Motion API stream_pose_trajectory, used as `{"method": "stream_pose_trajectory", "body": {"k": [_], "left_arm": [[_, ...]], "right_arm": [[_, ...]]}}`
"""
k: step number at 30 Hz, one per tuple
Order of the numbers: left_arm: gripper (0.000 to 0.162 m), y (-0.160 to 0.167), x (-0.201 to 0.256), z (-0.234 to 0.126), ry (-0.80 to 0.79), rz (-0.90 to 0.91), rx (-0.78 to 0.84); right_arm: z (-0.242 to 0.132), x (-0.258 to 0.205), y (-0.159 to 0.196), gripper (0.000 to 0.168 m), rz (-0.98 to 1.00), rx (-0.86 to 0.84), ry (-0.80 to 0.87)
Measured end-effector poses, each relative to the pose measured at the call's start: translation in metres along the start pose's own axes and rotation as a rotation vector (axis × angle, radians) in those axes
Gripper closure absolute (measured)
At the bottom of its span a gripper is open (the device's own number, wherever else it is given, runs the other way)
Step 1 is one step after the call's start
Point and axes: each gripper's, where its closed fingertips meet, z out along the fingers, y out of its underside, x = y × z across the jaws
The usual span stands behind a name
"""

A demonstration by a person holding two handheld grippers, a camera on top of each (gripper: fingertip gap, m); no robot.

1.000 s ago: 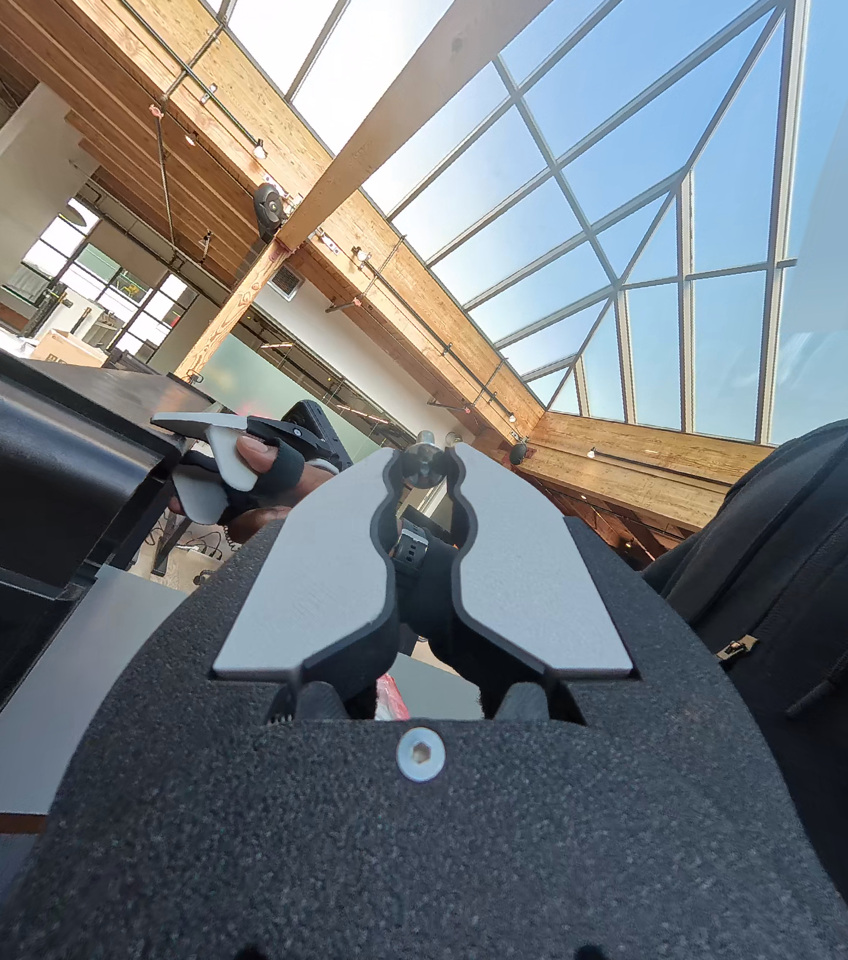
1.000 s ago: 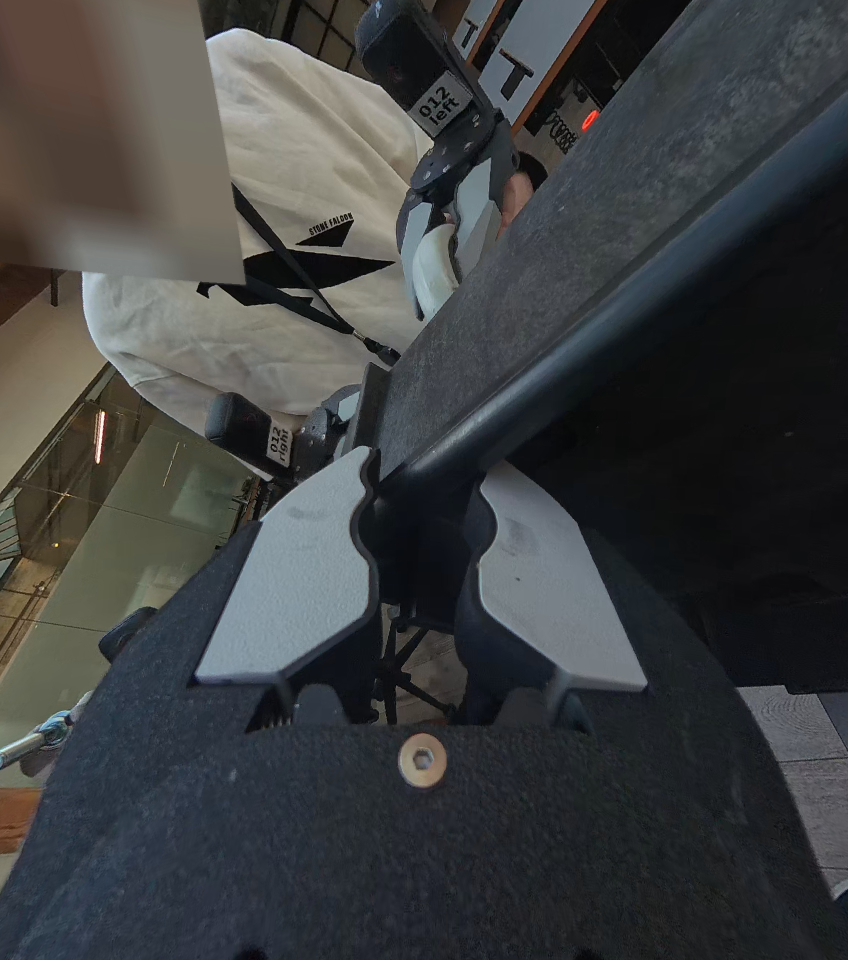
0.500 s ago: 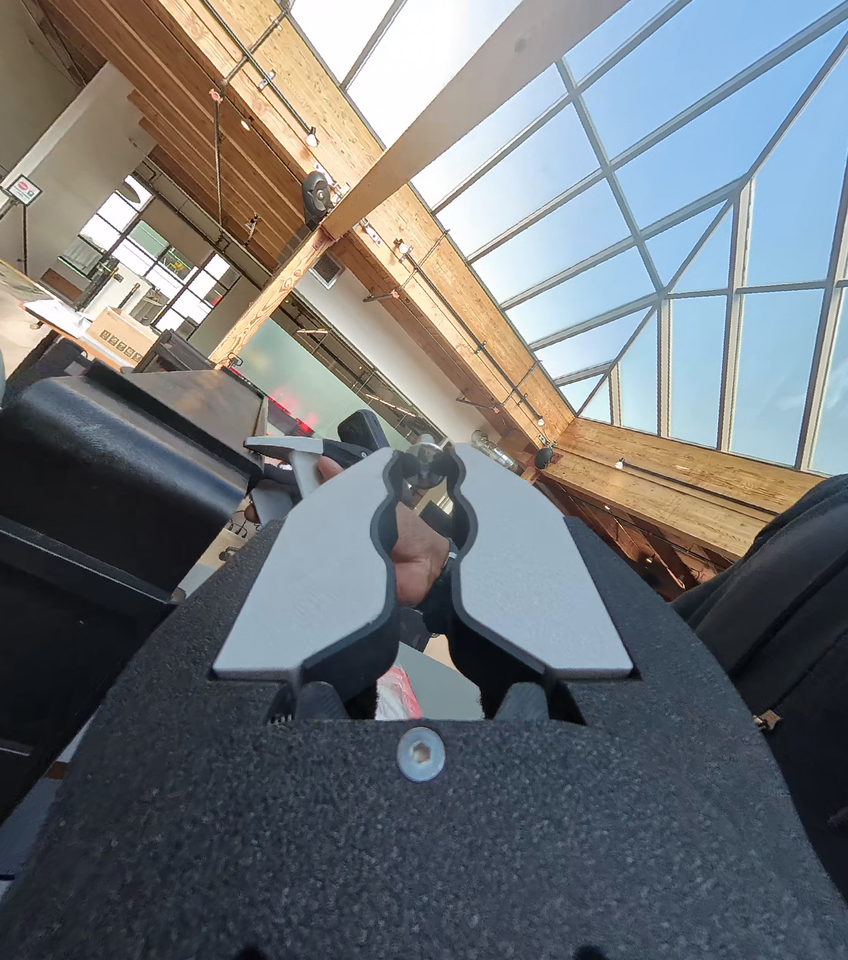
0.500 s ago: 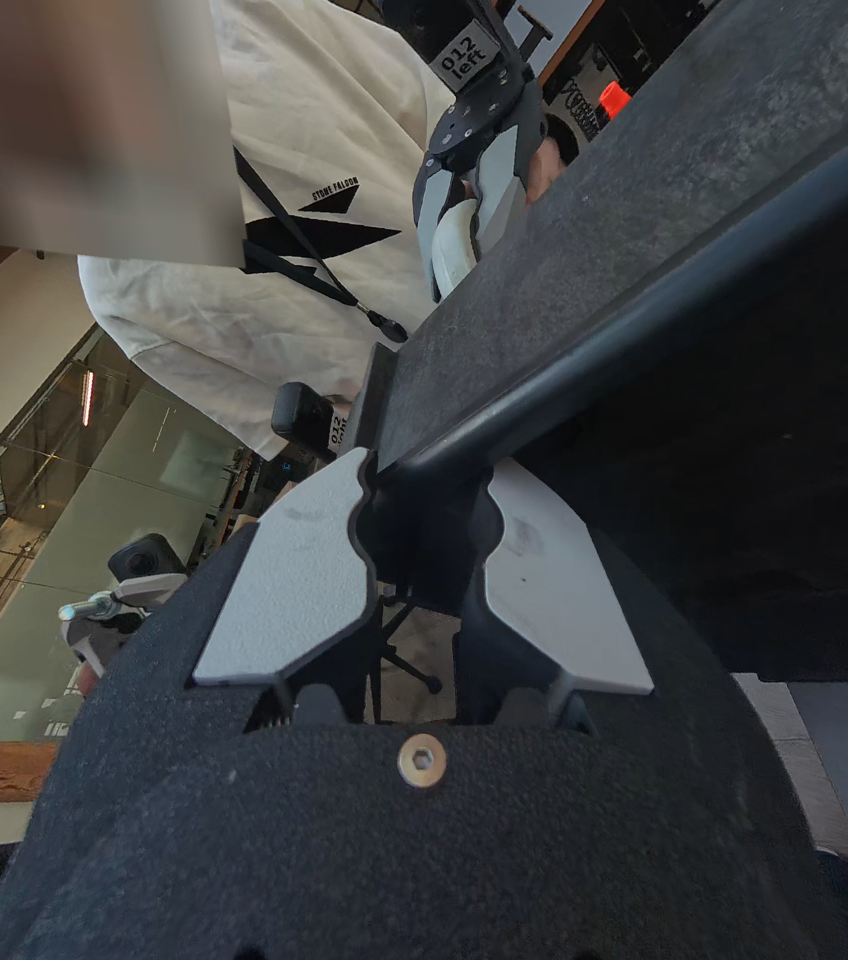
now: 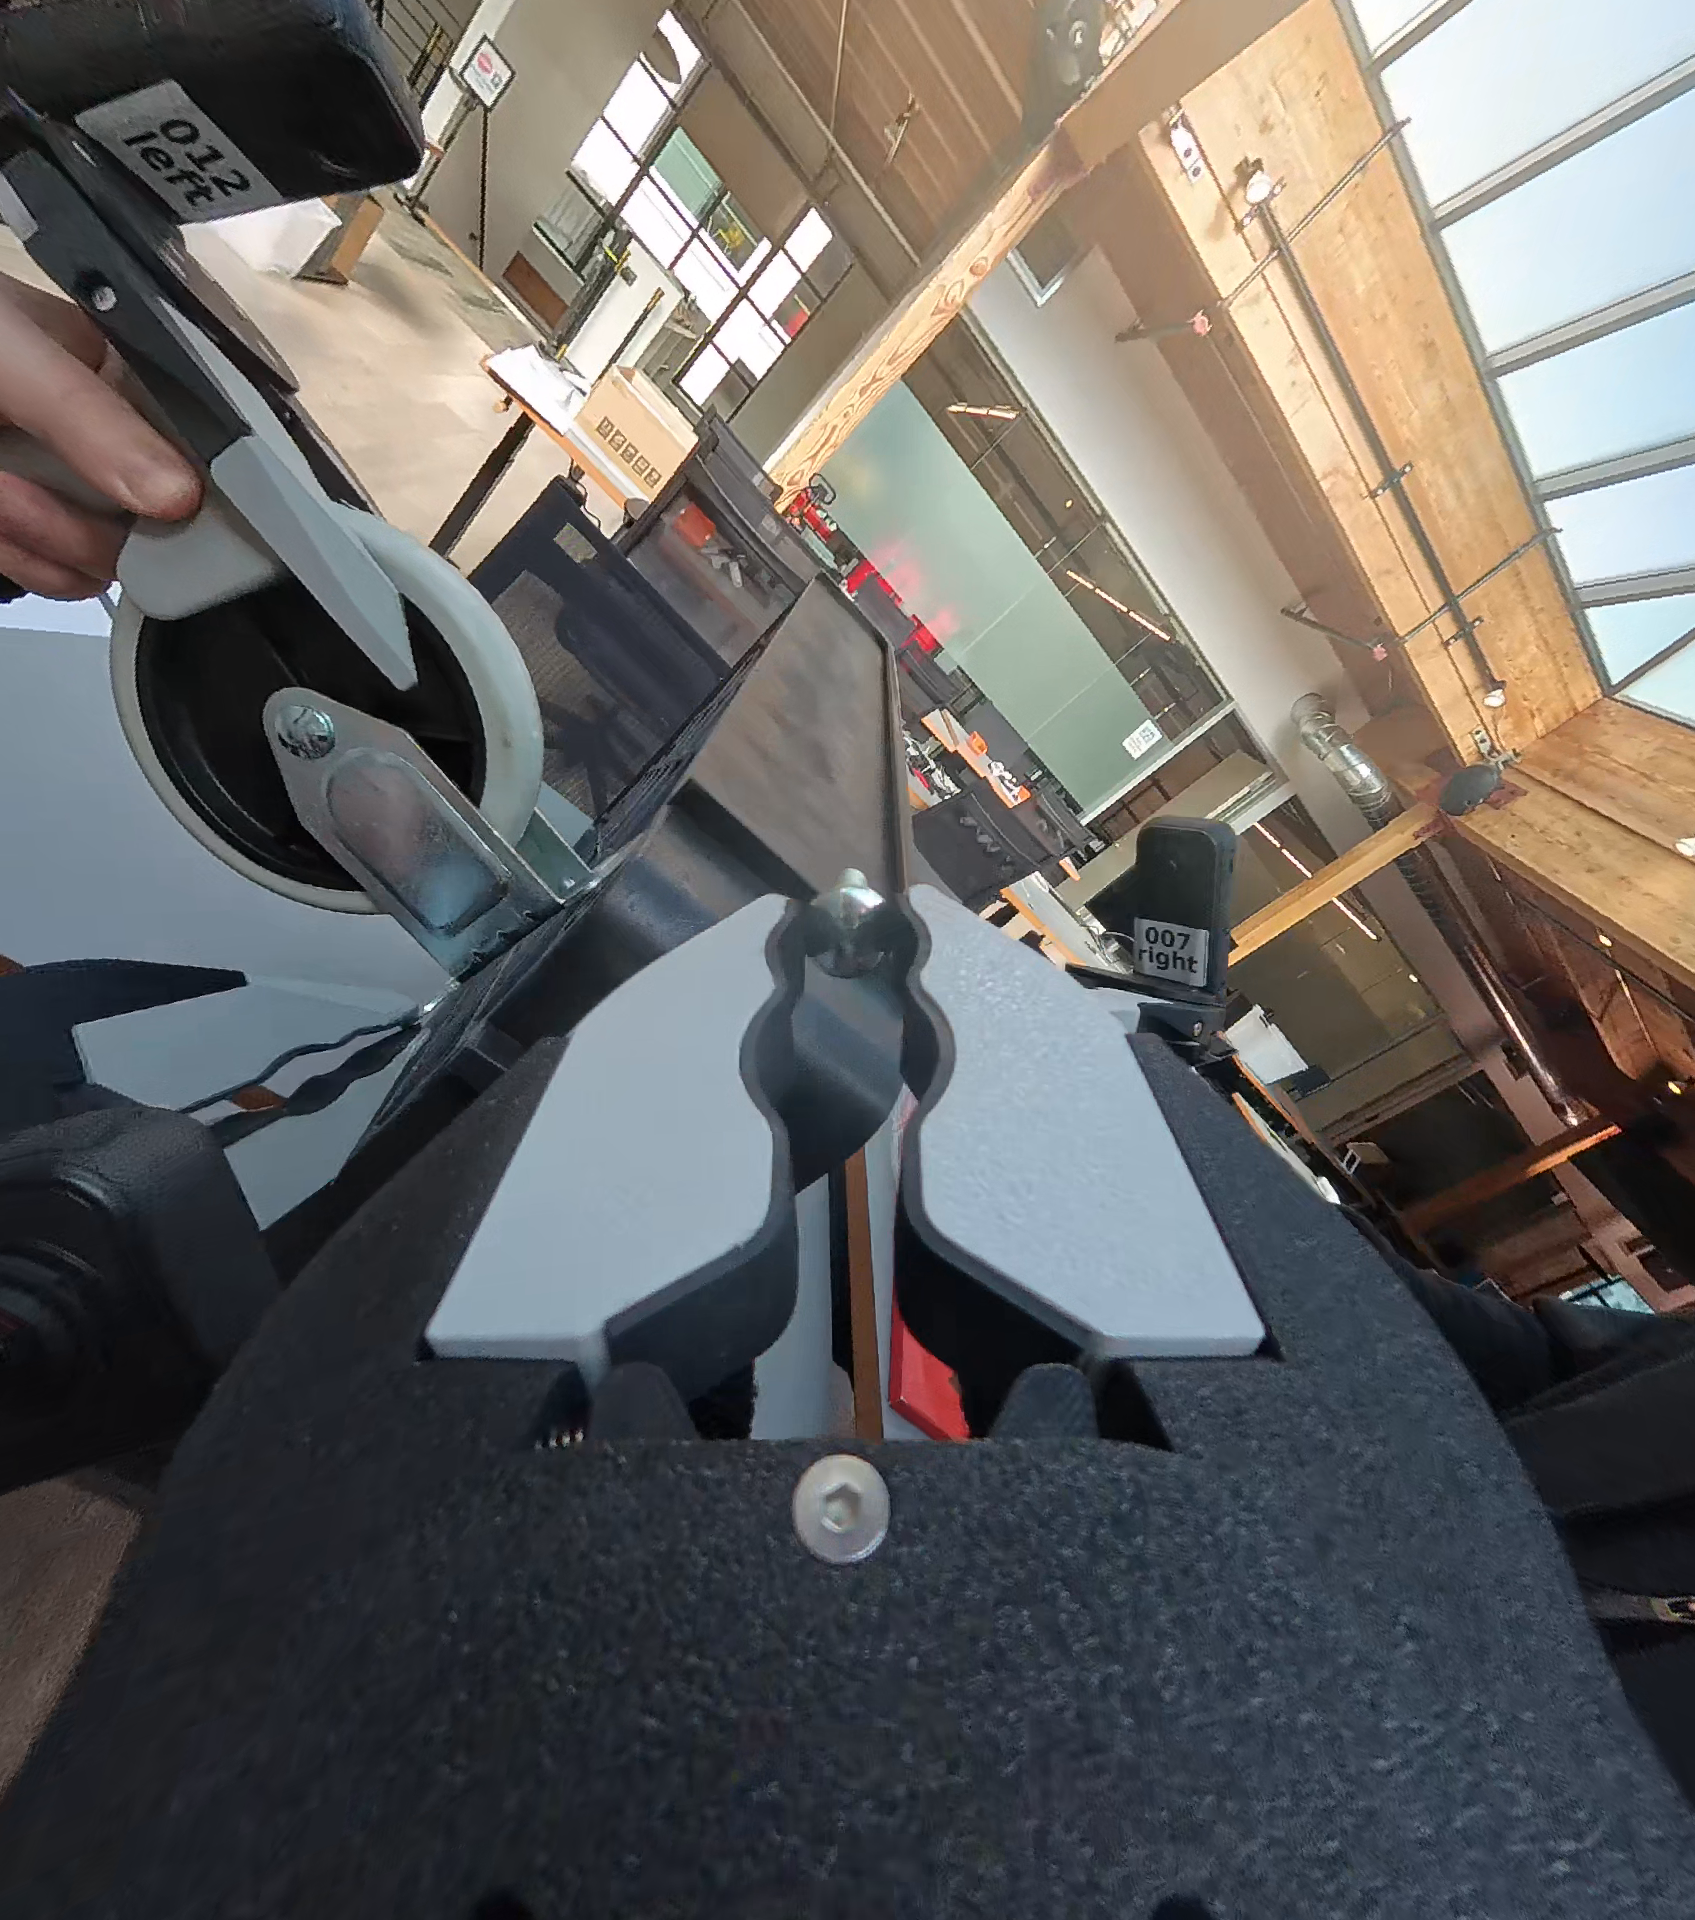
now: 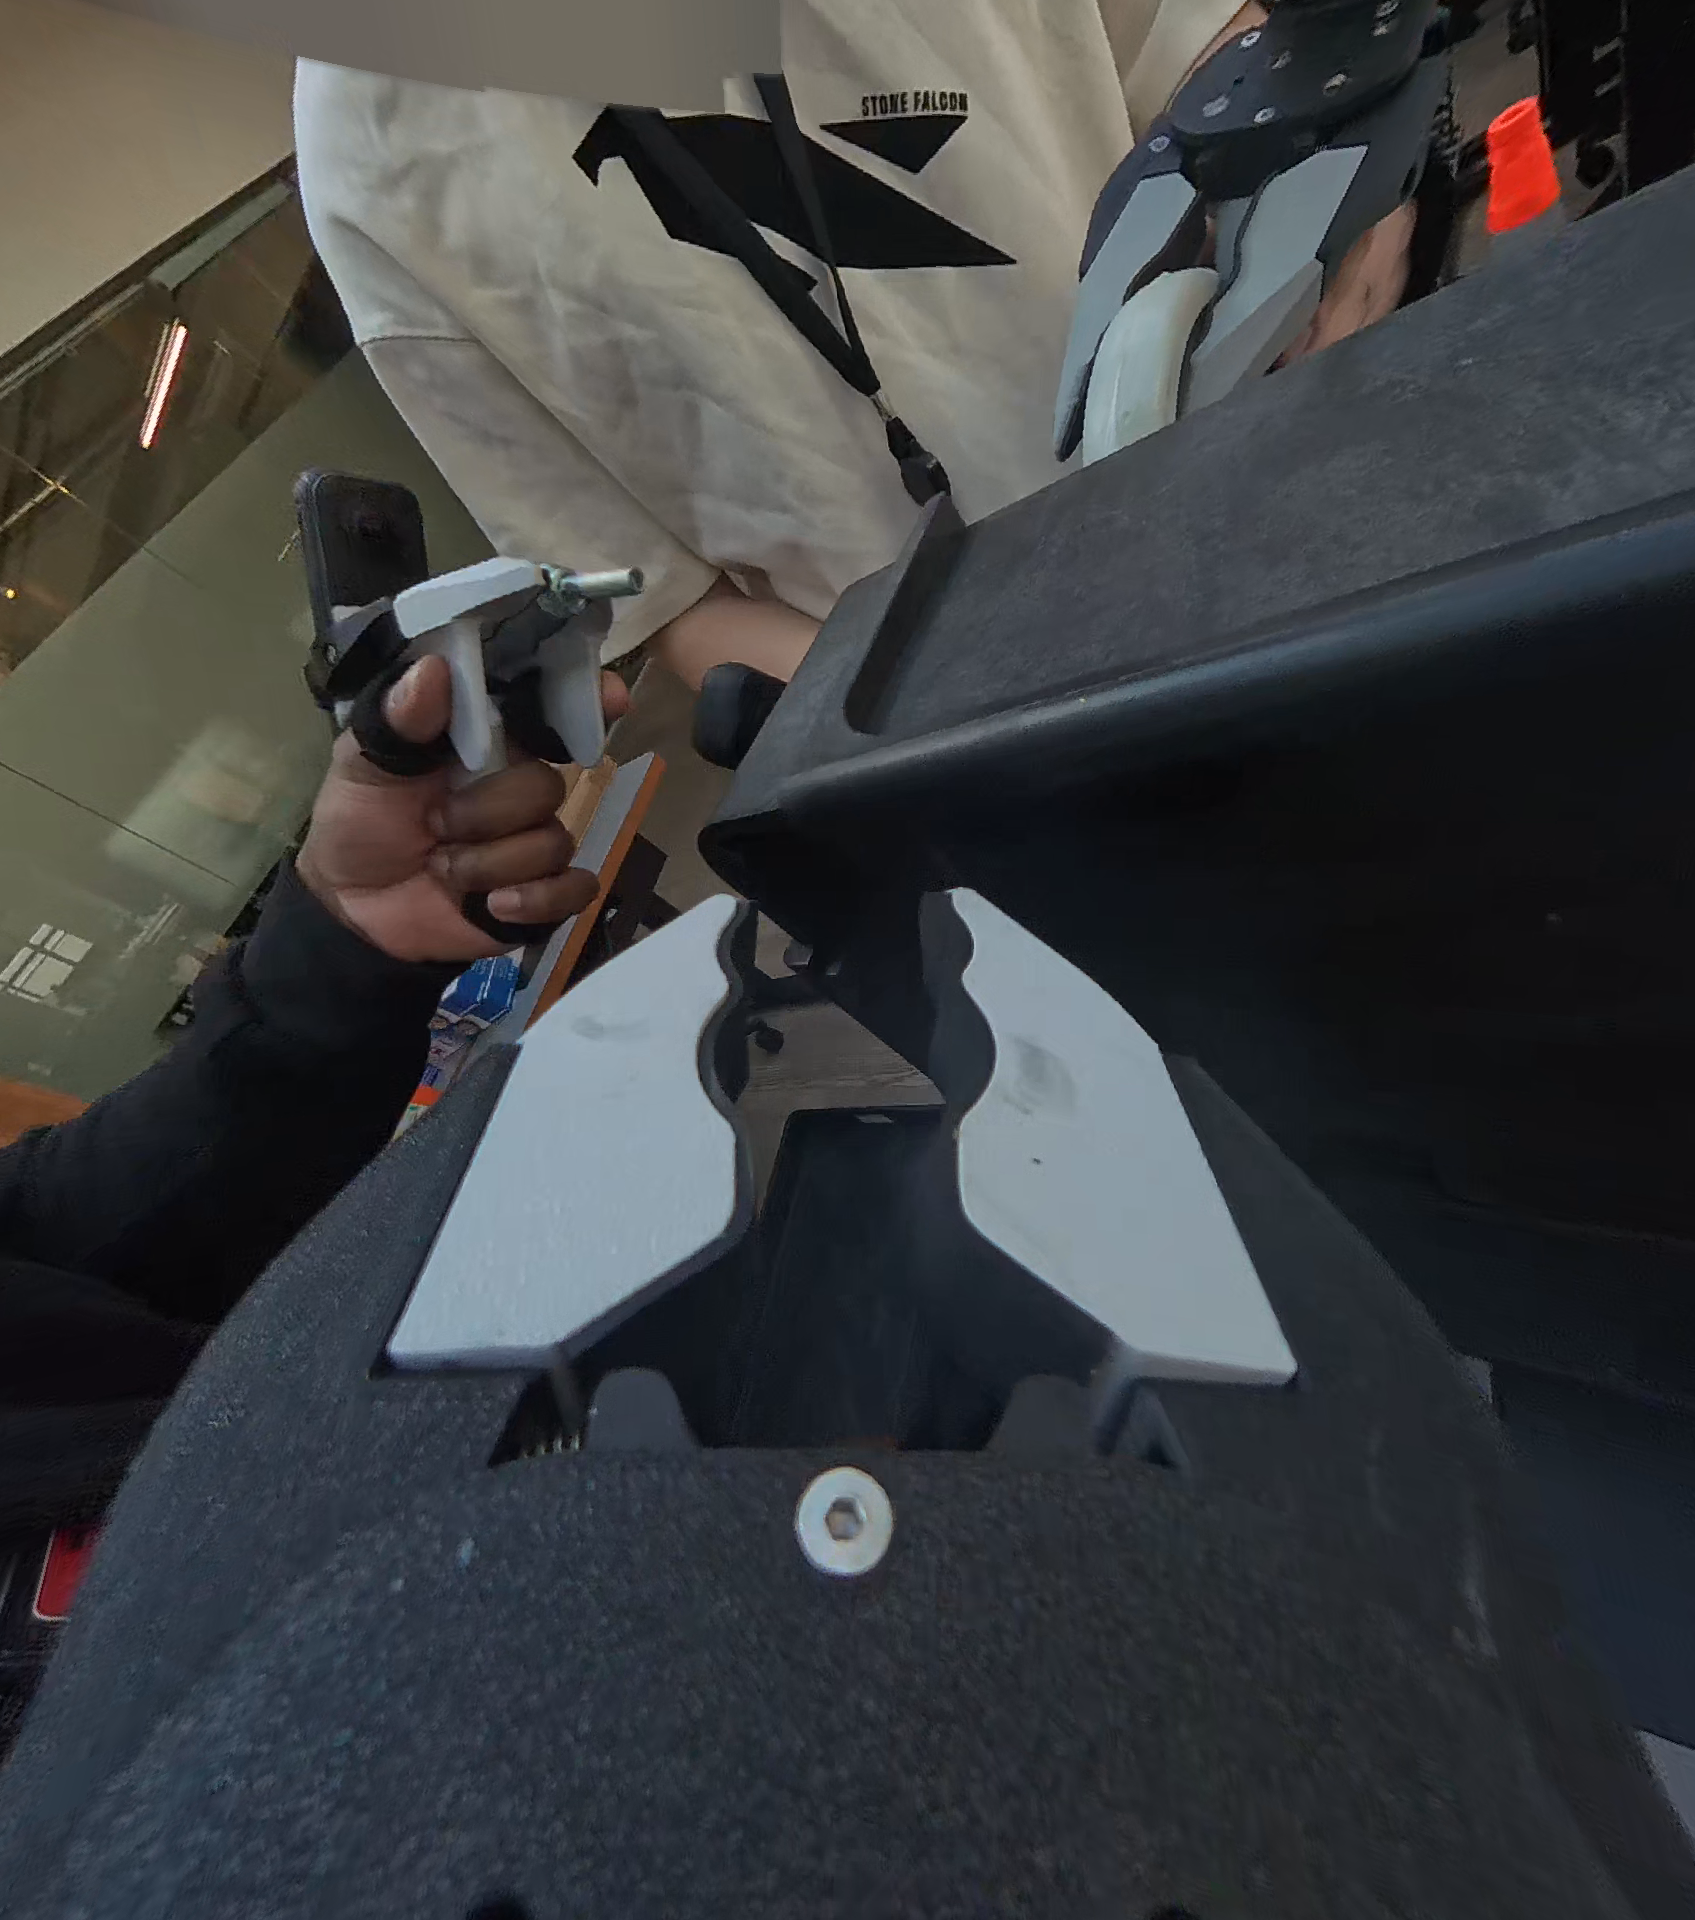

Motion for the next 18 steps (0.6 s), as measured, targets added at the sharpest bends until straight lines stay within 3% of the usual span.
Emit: {"method": "stream_pose_trajectory", "body": {"k": [7,18], "left_arm": [[0.146,-0.001,-0.013,0.02,-0.065,0.0,-0.067],[0.146,-0.013,-0.012,0.019,-0.106,0.008,-0.049]], "right_arm": [[-0.017,-0.007,0.017,0.136,-0.086,-0.053,-0.089],[-0.038,-0.002,0.032,0.136,-0.127,-0.104,-0.147]]}}
